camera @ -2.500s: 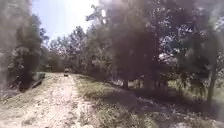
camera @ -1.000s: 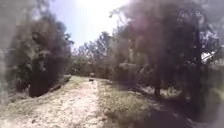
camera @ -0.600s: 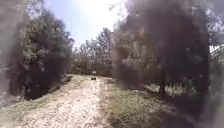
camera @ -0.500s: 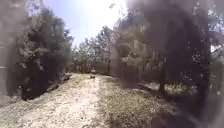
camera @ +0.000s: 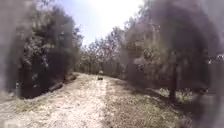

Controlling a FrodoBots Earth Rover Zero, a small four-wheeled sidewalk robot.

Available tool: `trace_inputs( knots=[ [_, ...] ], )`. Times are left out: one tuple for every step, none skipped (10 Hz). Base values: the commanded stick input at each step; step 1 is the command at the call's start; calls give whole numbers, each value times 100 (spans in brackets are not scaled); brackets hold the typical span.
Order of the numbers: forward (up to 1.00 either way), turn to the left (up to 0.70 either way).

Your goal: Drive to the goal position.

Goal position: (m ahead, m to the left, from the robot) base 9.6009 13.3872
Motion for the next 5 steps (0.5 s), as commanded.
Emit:
trace_inputs(
  knots=[
    [70, 0],
    [70, 0],
    [70, 0],
    [70, 0],
    [70, 0]
  ],
)
